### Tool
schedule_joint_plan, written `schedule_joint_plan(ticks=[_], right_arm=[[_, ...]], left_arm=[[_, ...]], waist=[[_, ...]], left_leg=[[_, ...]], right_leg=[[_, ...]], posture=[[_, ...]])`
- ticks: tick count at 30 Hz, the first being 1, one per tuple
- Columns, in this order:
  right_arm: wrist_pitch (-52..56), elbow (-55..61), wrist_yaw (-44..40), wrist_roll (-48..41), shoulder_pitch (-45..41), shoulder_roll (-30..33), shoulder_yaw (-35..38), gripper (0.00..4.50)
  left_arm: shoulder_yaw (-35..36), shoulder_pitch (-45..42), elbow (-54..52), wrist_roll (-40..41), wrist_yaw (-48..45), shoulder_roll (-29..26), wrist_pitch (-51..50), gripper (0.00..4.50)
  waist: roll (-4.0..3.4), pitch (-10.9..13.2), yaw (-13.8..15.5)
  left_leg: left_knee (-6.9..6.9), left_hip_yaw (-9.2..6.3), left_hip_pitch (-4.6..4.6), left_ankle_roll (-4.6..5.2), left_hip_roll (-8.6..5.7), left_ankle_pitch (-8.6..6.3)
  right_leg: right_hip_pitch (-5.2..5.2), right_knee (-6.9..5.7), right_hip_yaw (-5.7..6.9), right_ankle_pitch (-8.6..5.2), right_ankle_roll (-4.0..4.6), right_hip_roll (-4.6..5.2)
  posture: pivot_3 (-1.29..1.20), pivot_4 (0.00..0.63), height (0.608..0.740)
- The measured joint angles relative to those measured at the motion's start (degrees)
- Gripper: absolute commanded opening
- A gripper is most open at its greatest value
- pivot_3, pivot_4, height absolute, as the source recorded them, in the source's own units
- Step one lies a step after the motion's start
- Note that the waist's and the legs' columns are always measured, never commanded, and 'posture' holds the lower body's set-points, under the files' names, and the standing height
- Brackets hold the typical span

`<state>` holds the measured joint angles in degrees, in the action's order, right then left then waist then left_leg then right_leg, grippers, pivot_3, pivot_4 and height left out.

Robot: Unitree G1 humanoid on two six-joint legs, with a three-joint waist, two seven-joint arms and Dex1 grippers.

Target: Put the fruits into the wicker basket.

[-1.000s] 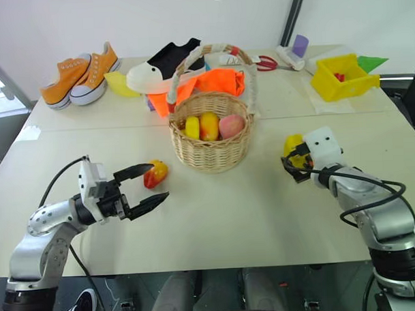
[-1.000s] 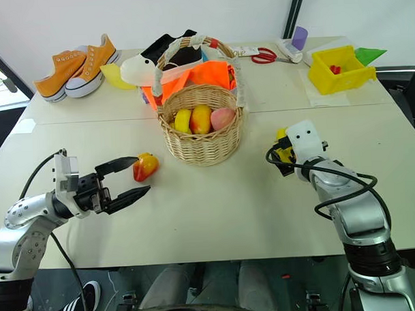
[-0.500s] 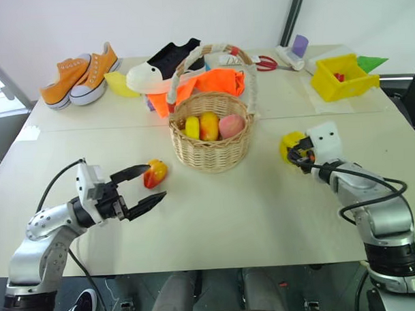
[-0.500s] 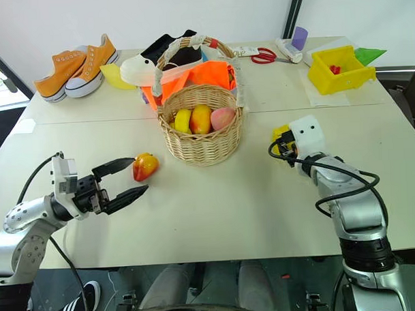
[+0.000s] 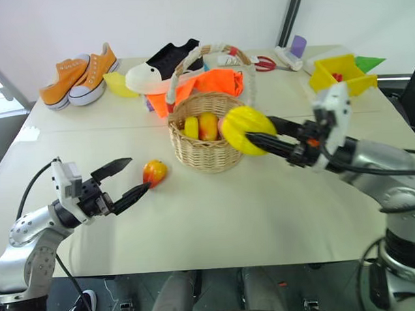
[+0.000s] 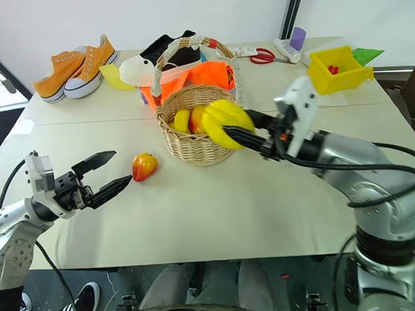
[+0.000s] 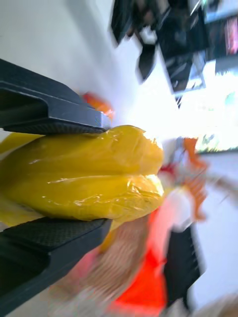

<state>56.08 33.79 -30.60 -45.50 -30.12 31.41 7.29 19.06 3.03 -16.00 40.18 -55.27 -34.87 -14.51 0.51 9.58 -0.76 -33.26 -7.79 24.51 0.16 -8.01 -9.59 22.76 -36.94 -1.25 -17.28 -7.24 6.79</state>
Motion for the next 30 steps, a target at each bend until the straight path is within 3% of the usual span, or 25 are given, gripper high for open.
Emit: schedule_joint_plan(ticks=[4,9,15,19,22,30], right_arm=[[-6.3,-9.3,3.7,9.6,-5.7,-6.0,-9.7,1.82],[-15.2,-18.2,4.0,17.4,-8.9,-11.0,-14.4,1.82],[-19.7,-22.8,3.2,22.4,-8.9,-11.1,-15.0,4.46],[-19.2,-20.6,0.3,20.6,-6.8,-9.8,-13.5,4.46],[-18.7,-15.3,-5.4,16.1,-2.8,-5.2,-10.4,4.46],[-22.0,-3.7,-15.6,10.3,16.4,5.9,0.0,4.46]], left_arm=[[-0.5,-0.5,0.1,-1.6,2.9,0.6,-0.3,4.5],[-2.1,-0.6,0.0,-3.6,5.5,2.1,0.0,4.5],[-2.3,0.2,0.0,-4.5,6.9,2.4,0.0,4.5],[-2.4,0.5,0.0,-4.7,7.9,2.7,0.0,4.5],[-2.0,0.3,0.3,-5.2,9.6,3.0,0.1,4.5],[-3.3,-2.0,2.9,-11.2,18.0,6.9,0.4,4.5]], waist=[[0.03,0.0,0.1],[0.03,0.0,0.0],[0.03,0.0,0.0],[0.03,0.0,0.0],[0.04,0.0,0.4],[0.08,0.0,0.4]], left_leg=[[0.0,0.0,0.01,0.09,-0.04,0.06],[0.03,0.0,0.01,0.09,-0.04,0.07],[0.03,0.0,0.01,0.09,-0.04,0.08],[0.04,-0.01,0.01,0.09,-0.04,0.07],[0.03,-0.01,0.01,0.09,-0.05,0.07],[0.01,-0.01,0.02,0.1,-0.06,0.06]], right_leg=[[0.03,-0.01,0.0,0.03,-0.04,-0.01],[0.12,-0.14,0.0,0.13,-0.22,-0.04],[0.13,-0.16,0.0,0.14,-0.24,-0.06],[0.15,-0.18,0.0,0.14,-0.24,-0.06],[0.08,-0.11,0.02,0.14,-0.25,-0.03],[-0.14,-0.08,0.04,0.12,-0.24,0.0]], posture=[[0.0,0.15,0.74],[0.0,0.15,0.74],[0.0,0.15,0.74],[0.0,0.15,0.74],[0.0,0.15,0.74],[0.0,0.15,0.74]])
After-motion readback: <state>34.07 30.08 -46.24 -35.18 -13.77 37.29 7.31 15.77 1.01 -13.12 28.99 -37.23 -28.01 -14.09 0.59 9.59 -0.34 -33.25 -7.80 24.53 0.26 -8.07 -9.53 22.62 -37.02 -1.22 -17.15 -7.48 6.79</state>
